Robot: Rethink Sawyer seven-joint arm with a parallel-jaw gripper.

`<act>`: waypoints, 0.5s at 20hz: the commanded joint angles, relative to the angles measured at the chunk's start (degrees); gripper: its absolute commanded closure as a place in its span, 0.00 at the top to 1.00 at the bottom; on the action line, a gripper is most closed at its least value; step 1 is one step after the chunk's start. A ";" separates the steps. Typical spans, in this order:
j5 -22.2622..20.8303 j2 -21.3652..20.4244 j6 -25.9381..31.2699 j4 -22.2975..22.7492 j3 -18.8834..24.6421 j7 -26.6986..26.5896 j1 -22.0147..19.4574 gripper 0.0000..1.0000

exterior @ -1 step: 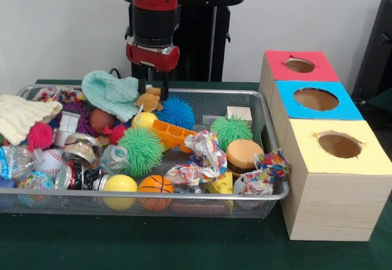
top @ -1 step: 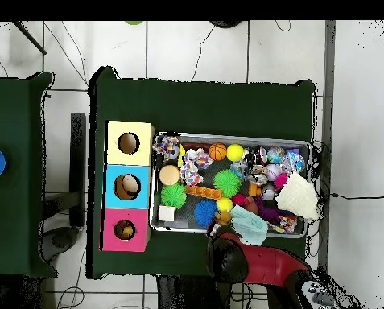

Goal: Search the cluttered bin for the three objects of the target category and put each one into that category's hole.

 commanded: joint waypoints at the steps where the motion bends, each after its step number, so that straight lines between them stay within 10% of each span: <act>1: -2.63 3.80 -3.52 -6.24 -1.25 3.12 0.83 1.00; 8: -2.43 3.49 -3.01 -5.92 -0.78 2.26 0.76 1.00; 9: -2.70 3.46 -3.00 -5.96 -0.57 1.96 0.63 0.00; 10: -2.99 3.38 -2.91 -5.98 -0.53 1.66 0.67 0.00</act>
